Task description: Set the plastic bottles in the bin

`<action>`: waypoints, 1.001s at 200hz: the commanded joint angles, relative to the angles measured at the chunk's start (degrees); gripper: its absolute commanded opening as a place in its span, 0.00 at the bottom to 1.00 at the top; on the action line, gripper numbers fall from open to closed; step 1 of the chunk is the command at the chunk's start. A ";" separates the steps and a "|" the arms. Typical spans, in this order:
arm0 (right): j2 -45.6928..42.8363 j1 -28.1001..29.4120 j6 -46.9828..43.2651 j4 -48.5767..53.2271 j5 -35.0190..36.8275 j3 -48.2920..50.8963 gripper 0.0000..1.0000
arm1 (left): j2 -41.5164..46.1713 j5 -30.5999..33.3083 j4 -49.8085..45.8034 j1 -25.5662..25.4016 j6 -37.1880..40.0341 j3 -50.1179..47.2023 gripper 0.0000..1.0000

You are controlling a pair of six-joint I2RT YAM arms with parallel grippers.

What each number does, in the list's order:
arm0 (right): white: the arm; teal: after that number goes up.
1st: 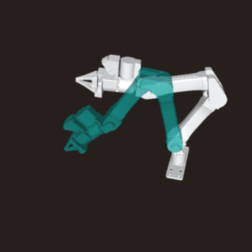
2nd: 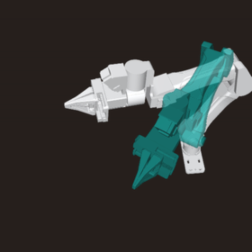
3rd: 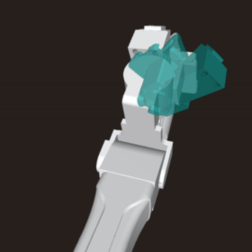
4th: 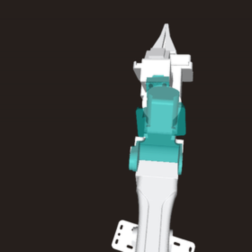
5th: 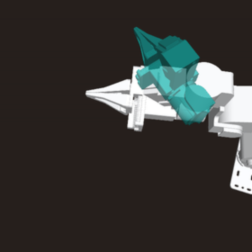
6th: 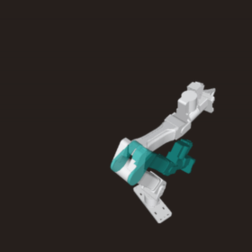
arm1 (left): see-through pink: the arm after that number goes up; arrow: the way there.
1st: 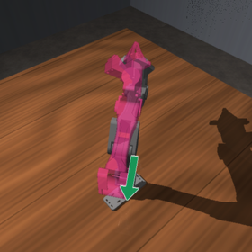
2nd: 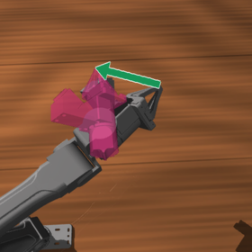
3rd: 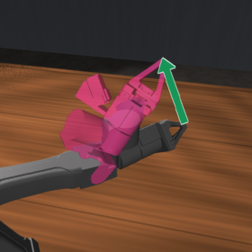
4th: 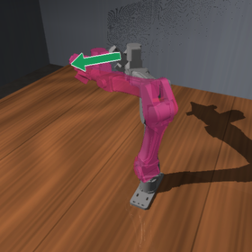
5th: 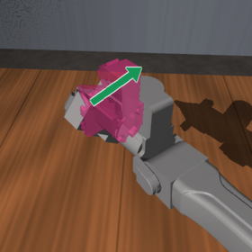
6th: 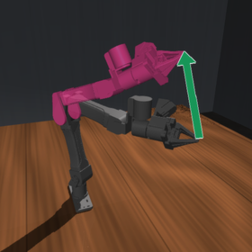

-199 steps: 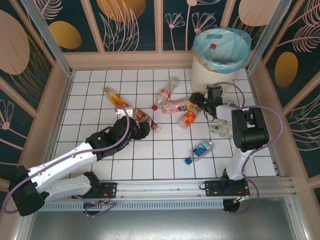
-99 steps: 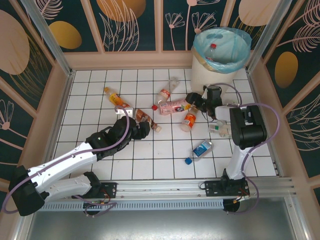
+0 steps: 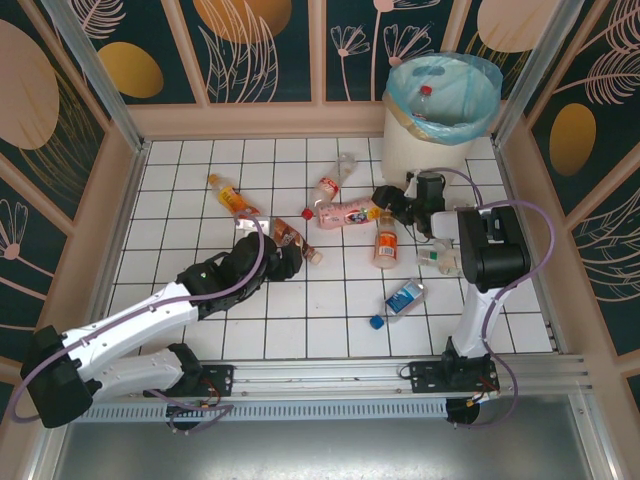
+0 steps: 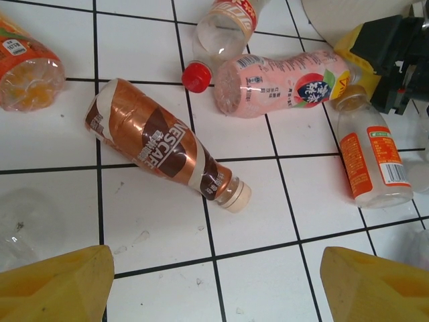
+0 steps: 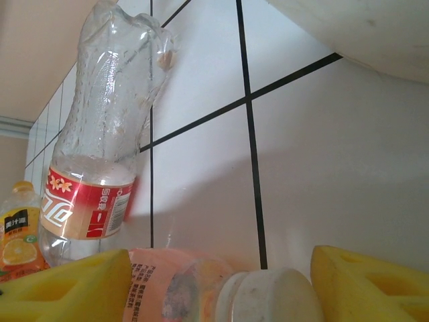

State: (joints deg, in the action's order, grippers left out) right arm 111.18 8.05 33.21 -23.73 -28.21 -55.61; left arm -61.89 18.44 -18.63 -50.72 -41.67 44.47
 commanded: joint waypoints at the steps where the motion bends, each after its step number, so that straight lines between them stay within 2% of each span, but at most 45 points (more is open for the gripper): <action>1: 1.20 -0.90 1.46 -2.99 -3.13 0.03 0.67 | -0.90 -0.51 0.53 0.08 -0.17 1.46 0.80; 54: -0.37 -1.36 5.13 -9.42 -6.04 3.59 0.46 | -1.28 -0.44 0.62 0.14 -0.17 2.03 0.80; 95: -1.93 -1.32 6.94 -11.85 -6.37 5.80 0.40 | -1.13 -0.34 0.70 0.03 -0.42 1.92 0.80; 120: -2.84 -1.10 7.70 -12.34 -6.75 6.98 0.42 | -0.95 -0.42 0.79 0.05 -0.54 1.68 0.80; 173: -6.26 0.75 7.67 -10.73 -6.40 11.53 0.61 | 0.26 -0.59 1.14 0.02 -1.06 0.60 0.80; 200: -9.06 2.89 7.01 -9.59 -6.25 14.16 0.62 | 0.72 -0.78 1.14 0.07 -1.15 0.19 0.80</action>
State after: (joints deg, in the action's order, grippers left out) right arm 105.86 8.91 40.88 -34.04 -34.15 -43.59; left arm -62.50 18.22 -18.59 -50.72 -41.93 44.69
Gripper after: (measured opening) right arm 0.615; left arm 0.797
